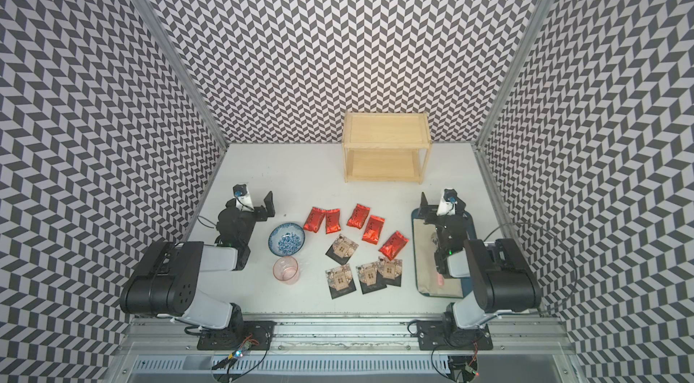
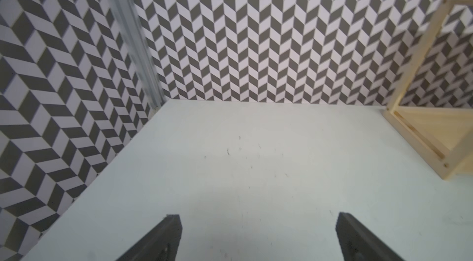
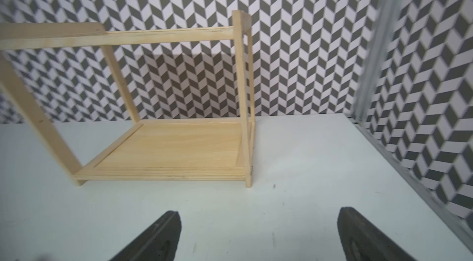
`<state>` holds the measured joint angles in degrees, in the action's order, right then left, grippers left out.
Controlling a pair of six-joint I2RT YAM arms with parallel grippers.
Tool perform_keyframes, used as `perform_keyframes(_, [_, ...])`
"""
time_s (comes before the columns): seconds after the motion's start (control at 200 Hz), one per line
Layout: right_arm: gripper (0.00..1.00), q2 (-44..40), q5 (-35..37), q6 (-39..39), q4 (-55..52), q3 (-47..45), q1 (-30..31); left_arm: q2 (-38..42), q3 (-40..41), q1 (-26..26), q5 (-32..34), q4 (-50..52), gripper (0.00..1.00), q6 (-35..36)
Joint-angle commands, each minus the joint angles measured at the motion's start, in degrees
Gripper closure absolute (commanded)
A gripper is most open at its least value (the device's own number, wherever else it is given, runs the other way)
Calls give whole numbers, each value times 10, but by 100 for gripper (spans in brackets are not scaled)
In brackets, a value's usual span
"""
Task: Place the tea bags on the shelf by color
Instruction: Move the shelf to the center of the board.
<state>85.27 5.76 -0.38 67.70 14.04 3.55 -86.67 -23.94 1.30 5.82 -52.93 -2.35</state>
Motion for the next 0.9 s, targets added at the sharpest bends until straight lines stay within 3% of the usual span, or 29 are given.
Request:
perform_keyframes(0.0, [0, -112, 155, 57, -205, 75, 44, 22, -112, 8, 145, 224, 1, -71])
perform_keyframes(0.075, [0, -145, 148, 105, -359, 149, 46, 20, -161, 23, 186, 286, 1, -85])
perform_keyframes(0.155, [0, -156, 115, 149, -395, 187, 52, -2, -217, 62, 257, 340, 1, -87])
perform_keyframes(0.2, [0, -157, 107, 162, -402, 205, 53, -20, -252, 78, 260, 372, 1, -91])
perform_keyframes(0.421, [0, -86, 24, 194, -522, 381, 44, -76, -431, 104, 146, 496, 1, -170])
perform_keyframes(0.591, [0, 30, -103, 220, -622, 548, 2, -121, -543, 145, 54, 529, 2, -179])
perform_keyframes(0.686, [1, 88, -172, 229, -649, 617, -28, -160, -613, 158, 5, 555, 6, -175])
perform_keyframes(0.896, [6, 181, -228, 230, -636, 692, -64, -260, -776, 182, -114, 602, 8, -181])
